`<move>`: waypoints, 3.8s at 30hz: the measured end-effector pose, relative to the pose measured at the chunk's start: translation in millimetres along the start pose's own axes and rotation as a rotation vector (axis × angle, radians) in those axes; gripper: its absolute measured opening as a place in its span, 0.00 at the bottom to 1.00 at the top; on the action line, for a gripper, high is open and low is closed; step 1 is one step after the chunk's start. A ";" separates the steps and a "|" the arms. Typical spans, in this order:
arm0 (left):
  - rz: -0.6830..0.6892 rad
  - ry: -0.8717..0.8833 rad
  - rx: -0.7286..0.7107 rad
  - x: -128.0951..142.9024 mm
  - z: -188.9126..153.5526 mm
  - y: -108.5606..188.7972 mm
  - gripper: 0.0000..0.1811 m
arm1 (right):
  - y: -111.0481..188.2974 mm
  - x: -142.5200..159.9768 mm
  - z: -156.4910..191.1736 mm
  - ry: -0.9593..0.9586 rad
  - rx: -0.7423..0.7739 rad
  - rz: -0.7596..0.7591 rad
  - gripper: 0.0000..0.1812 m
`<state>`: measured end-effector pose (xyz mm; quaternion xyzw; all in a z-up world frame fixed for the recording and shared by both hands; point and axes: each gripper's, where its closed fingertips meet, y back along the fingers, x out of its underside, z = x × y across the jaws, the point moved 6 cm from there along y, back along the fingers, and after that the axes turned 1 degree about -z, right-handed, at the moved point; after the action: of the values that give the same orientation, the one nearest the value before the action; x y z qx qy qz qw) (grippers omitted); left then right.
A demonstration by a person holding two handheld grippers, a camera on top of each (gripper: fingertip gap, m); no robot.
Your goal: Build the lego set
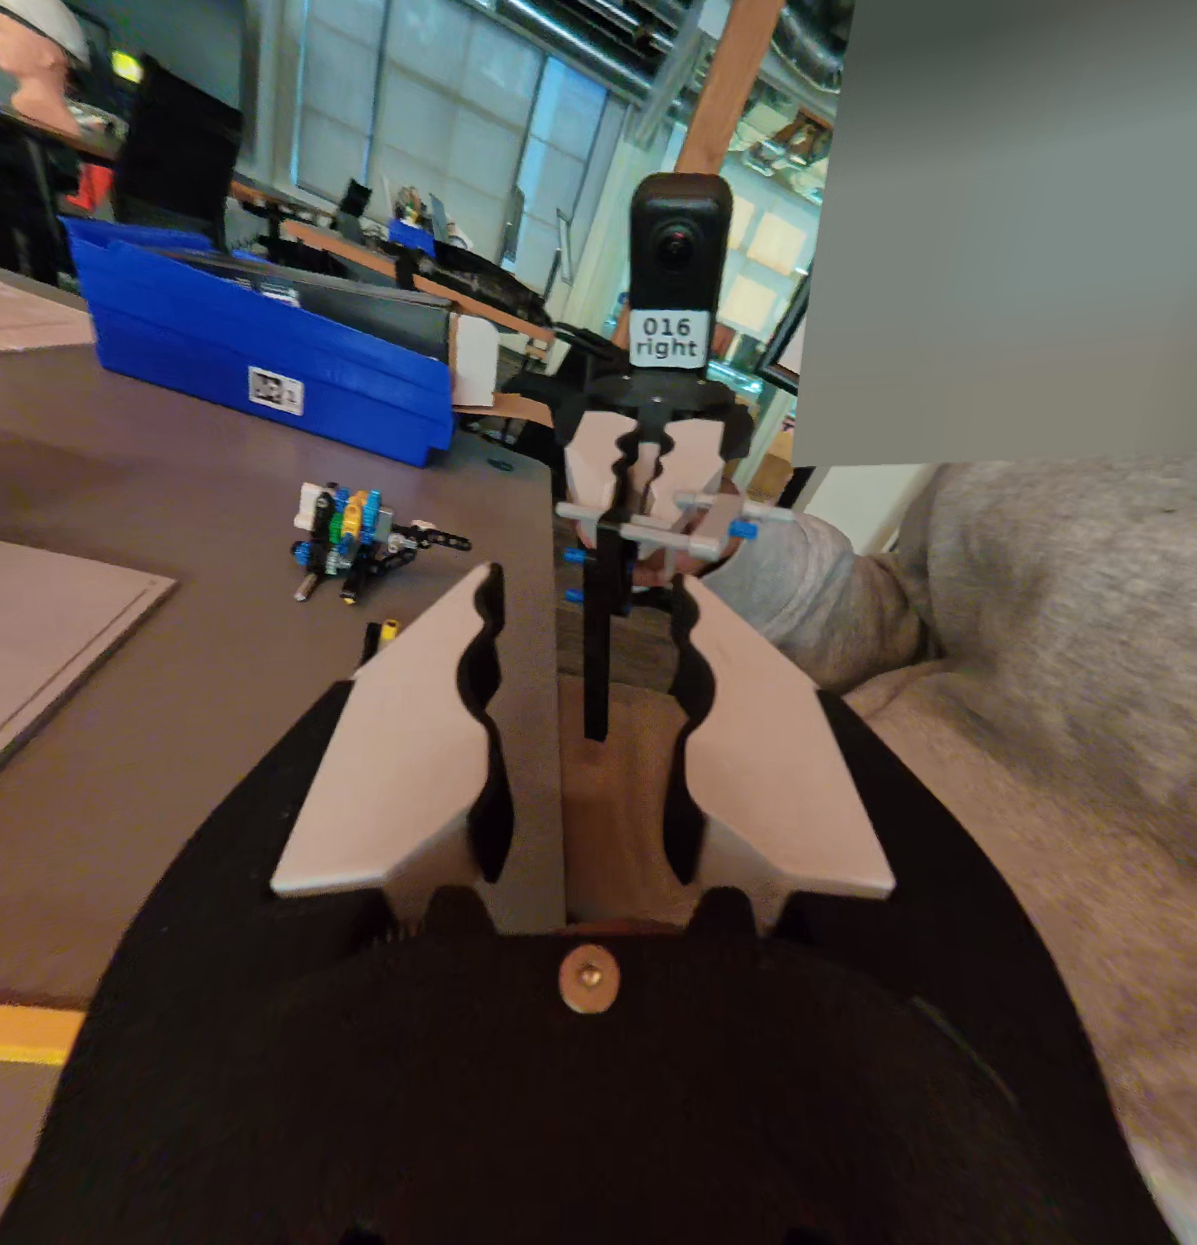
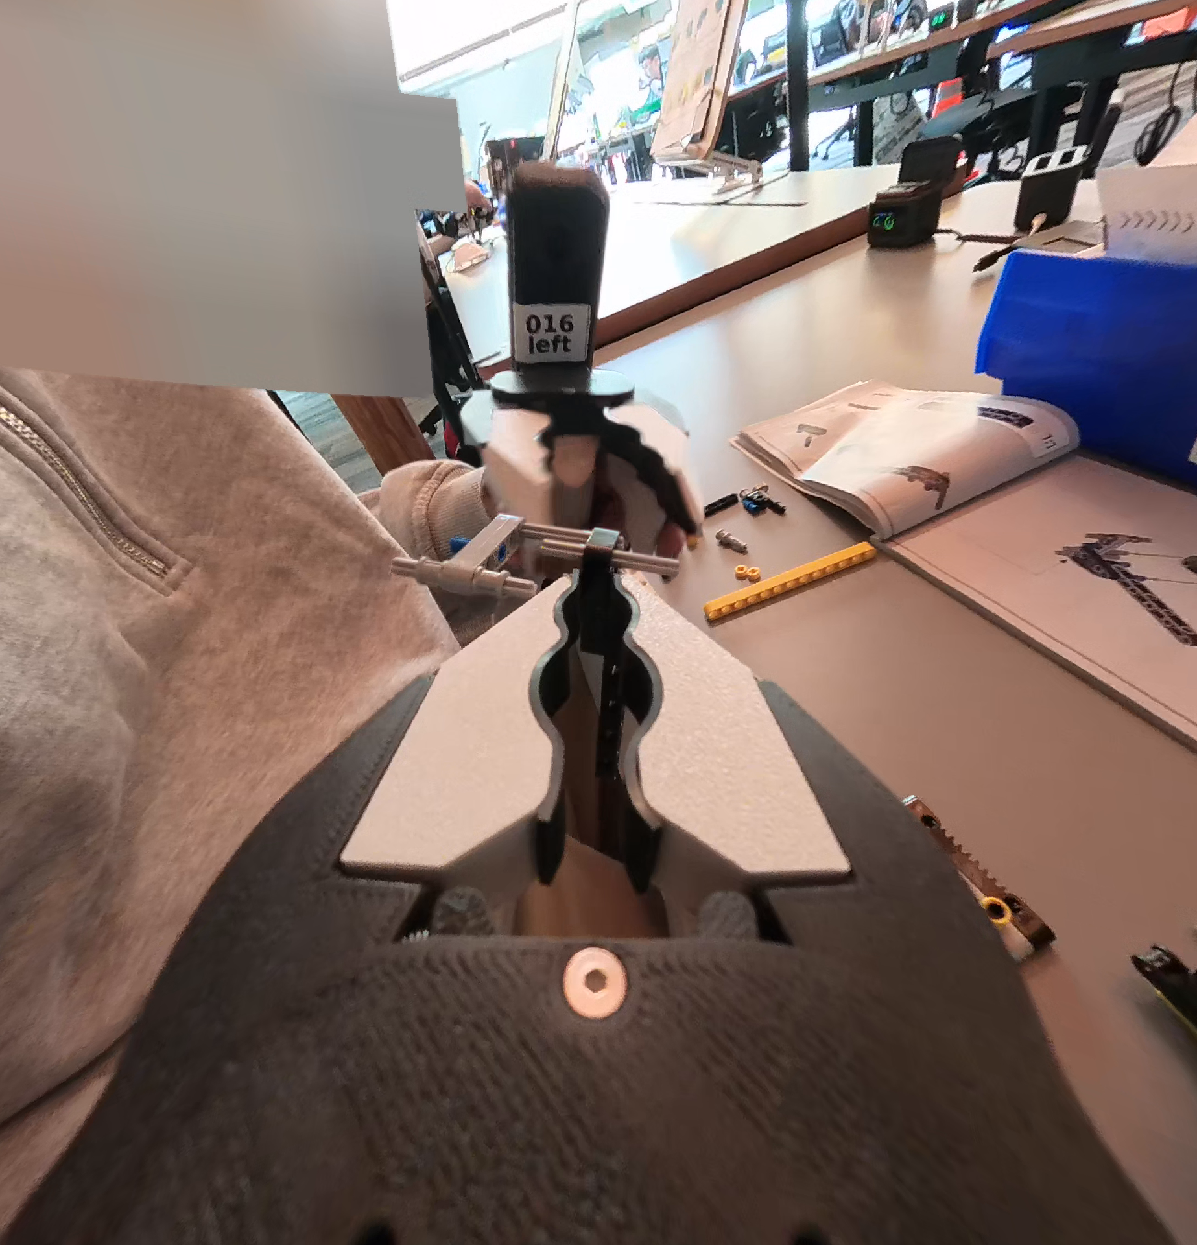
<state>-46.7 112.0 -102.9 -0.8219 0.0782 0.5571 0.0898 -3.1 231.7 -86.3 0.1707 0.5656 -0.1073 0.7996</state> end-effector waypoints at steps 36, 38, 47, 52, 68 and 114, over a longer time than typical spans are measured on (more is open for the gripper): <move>-0.054 0.062 0.078 -1.2 -8.7 -11.3 0.21 | -5.9 -11.6 17.9 0.071 0.008 -0.007 0.03; -0.069 0.078 0.097 -2.6 -9.8 -11.8 0.20 | -5.5 -12.4 19.0 0.067 -0.008 -0.027 0.03; -0.204 0.194 0.227 -10.6 -19.3 -17.0 0.07 | -0.9 -20.8 18.5 0.026 -0.052 -0.153 0.03; -0.232 0.190 0.213 -11.9 -19.1 -17.6 0.07 | -0.1 -22.7 17.3 0.009 -0.044 -0.166 0.03; -0.284 0.113 0.088 -17.5 -9.4 -6.7 0.02 | 8.4 -13.9 -1.5 0.007 0.105 -0.079 0.07; 0.058 -0.168 0.018 15.5 -11.6 -15.7 0.10 | -5.7 -8.9 9.0 0.352 0.080 0.642 0.03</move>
<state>-26.9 124.1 -112.1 -0.7689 0.0993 0.6255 0.0872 -0.4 222.8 -76.1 0.3863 0.6075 0.1582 0.6758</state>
